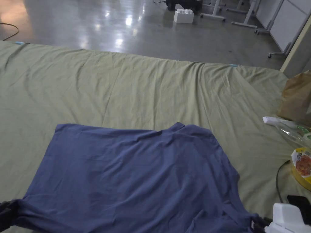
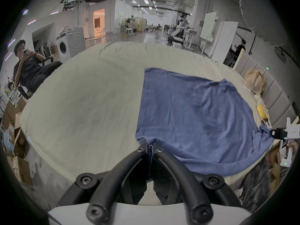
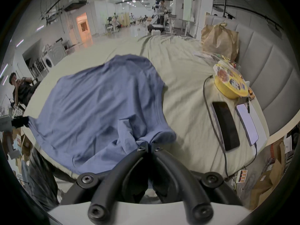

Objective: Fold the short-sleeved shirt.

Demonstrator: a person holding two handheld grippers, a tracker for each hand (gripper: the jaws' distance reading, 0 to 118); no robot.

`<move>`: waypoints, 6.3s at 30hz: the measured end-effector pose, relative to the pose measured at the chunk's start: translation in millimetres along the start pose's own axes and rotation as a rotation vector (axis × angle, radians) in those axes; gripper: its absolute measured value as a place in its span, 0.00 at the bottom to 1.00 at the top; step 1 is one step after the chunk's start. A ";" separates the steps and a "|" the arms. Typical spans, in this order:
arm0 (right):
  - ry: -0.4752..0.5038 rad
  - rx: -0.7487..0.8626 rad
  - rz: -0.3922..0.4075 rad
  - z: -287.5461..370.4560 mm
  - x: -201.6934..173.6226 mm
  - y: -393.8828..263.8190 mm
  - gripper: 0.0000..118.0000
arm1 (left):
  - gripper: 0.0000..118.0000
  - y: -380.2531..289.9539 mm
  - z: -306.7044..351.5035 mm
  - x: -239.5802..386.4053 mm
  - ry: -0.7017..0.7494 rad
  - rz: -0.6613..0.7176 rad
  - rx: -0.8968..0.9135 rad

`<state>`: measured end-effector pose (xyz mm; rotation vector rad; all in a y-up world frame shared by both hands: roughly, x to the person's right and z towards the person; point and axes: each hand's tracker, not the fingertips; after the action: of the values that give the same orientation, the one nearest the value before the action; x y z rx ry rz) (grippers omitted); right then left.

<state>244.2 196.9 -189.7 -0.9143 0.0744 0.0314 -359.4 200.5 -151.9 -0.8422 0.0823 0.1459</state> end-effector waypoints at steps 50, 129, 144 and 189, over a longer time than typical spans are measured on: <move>-0.103 0.825 0.041 -0.7 -118.3 105.7 0.46 | 0.35 84.8 -16.7 97.7 0.079 -0.100 0.590; -0.055 -0.178 0.041 -153.2 -1.2 56.0 0.70 | 0.07 18.2 -92.1 17.7 0.104 -0.069 -0.118; -0.023 -0.158 0.102 -145.5 -25.4 50.4 0.06 | 0.07 17.4 -83.5 18.7 0.092 -0.057 -0.062; -0.041 -0.167 0.118 -60.0 -29.1 -50.4 0.11 | 0.07 -59.4 -40.6 0.5 0.061 -0.025 -0.119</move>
<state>215.2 118.7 -184.1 -1.0754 0.0882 0.1680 -349.9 131.1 -135.1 -0.9667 0.1209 0.1019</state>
